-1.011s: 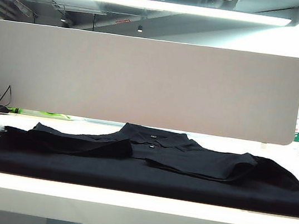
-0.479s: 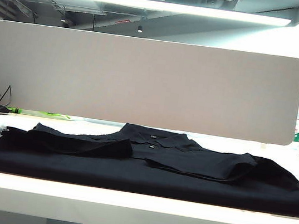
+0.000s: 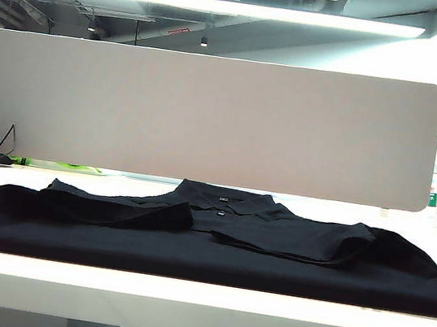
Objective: Fold the bottom side of the T-shirt horizontally towards the center, about one-third of the way, then fold the sleeve back towards the center, creating a straight line along the edge of the T-shirt, and finally fold the bottom of the T-shirt up towards the top, creating a neat rectangle.
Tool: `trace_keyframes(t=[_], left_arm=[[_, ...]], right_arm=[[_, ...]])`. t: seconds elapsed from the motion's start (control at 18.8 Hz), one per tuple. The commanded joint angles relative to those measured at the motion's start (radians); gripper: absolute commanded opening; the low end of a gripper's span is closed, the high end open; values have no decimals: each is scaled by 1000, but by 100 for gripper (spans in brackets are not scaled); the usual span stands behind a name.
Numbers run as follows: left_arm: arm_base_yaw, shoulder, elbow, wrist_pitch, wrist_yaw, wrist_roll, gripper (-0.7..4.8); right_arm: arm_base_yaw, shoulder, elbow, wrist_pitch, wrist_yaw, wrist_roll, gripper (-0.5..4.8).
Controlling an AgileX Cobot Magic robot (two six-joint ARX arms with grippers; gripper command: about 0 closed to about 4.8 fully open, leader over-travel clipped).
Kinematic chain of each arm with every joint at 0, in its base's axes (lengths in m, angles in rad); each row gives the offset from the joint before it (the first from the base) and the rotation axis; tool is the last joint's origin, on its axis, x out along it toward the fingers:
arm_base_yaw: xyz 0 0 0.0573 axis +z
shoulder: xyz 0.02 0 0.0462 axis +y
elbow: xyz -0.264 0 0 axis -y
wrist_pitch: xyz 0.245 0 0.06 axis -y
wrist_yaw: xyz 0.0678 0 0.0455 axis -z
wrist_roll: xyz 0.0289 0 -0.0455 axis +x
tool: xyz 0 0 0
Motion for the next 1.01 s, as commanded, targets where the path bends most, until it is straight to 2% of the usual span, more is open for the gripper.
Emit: trace_keyframes(t=[0.05, 0.16, 0.27, 0.43, 0.48, 0.64, 0.74, 0.8, 0.9, 1.01], left_arm=[[2, -4, -2, 5, 9, 5, -6], [2, -29, -2, -28, 13, 14, -5], [2, -111, -2, -109, 62, 16, -6], [2, -262, -2, -221, 23, 18, -6], [2, -364, -2, -269, 24, 8, -6], [2, -611, -2, -355, 31, -99, -6], [2, -758, -2, -396, 26, -159, -6], [2, -862, -2, -425, -12, -186, -6], [2, -963, -2, -450, -47, -219, -6], [2, -986, -1, -432, -49, -236, -6]], right_arm=[[1, -5, -6, -19, -8, -30, -6], [1, -40, -6, -60, -68, -41, -6], [1, -147, -8, -139, -79, -64, -6], [1, -329, -11, -230, -80, -60, -6], [1, -438, -11, -284, -81, -50, -6], [2, -671, -11, -415, -74, 17, -6], [2, -797, -10, -435, -73, 77, -6], [2, -902, -10, -459, -71, 124, -6], [2, -1012, -10, -515, -65, 164, -6], [2, -1035, -10, -523, -64, 166, -6]])
